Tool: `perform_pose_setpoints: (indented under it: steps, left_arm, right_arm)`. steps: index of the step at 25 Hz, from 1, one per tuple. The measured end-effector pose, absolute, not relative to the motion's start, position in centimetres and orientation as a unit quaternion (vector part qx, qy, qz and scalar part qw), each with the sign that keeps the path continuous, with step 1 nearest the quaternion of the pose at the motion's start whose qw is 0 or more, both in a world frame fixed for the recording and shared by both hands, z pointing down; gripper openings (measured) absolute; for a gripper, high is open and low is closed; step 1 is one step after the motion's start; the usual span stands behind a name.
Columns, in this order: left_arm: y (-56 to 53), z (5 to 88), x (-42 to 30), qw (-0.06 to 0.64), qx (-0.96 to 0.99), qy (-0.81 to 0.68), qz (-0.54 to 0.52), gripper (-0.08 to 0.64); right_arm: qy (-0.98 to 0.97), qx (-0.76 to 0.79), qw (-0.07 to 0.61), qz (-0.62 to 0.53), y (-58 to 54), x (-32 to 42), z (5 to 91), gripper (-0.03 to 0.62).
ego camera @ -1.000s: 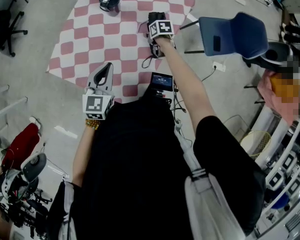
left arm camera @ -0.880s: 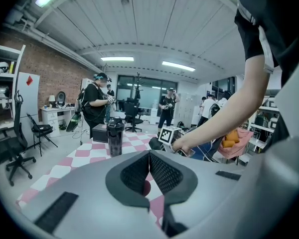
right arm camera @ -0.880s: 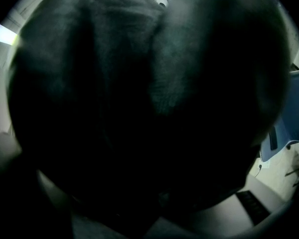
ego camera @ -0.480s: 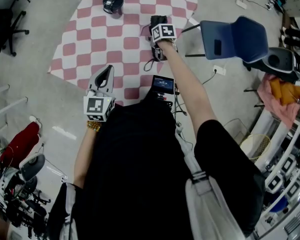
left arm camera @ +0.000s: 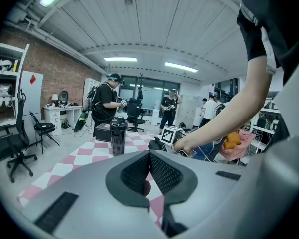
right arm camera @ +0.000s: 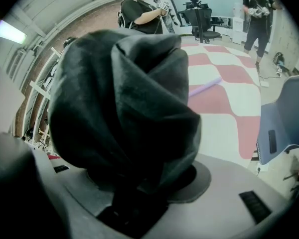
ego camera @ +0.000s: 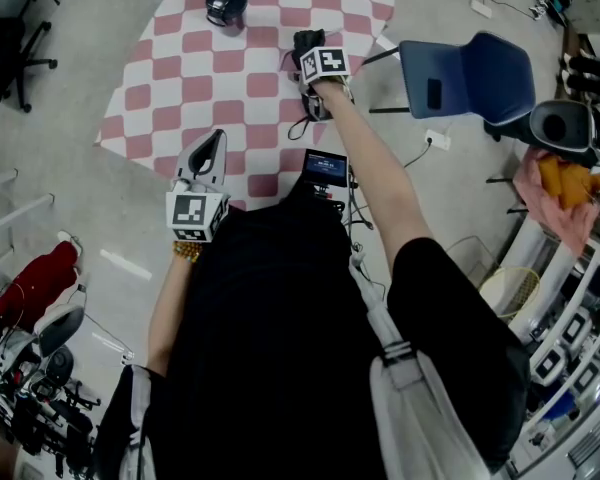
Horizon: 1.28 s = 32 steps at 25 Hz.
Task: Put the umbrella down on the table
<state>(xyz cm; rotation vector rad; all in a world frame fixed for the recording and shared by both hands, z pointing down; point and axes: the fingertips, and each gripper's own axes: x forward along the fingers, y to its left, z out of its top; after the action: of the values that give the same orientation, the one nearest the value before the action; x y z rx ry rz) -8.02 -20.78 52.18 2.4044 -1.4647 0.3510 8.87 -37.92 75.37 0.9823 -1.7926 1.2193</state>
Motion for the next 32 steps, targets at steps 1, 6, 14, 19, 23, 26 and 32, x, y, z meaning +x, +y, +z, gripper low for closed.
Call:
perform_pose_setpoints:
  steps: [1,6,14,19,23,26,32]
  left_arm:
    - [-20.8,52.1,-8.0,0.151,0.838,-0.511,0.122,0.014]
    - [-20.7,52.2,-8.1,0.152,0.837,-0.512,0.12,0.014]
    - [-20.8,52.4,-8.3,0.155,0.835,-0.514,0.121,0.014]
    - [-20.6,52.4,-8.4,0.156,0.835,-0.514,0.12,0.014]
    - [-20.7,52.5,-8.4,0.155,0.835,-0.514,0.122,0.014]
    - [-20.8,52.6,-8.5,0.156,0.835,-0.514,0.122,0.014]
    - [-20.7,52.7,-8.4,0.153,0.836,-0.512,0.122,0.014]
  right_arm:
    - [-0.699,0.383,0.373,0.475,-37.9,8.8,75.4,0.224]
    - [-0.701,0.384,0.375,0.47,-38.0,8.7,75.5,0.233]
    - [-0.7,0.379,0.378,0.472,-38.0,8.3,75.5,0.25]
    - [-0.702,0.372,0.379,0.475,-37.8,7.9,75.3,0.261]
    - [-0.702,0.373,0.379,0.475,-37.9,7.9,75.4,0.261]
    - [-0.703,0.371,0.379,0.474,-38.0,7.7,75.3,0.261]
    - [-0.705,0.374,0.379,0.468,-37.8,7.7,74.7,0.264]
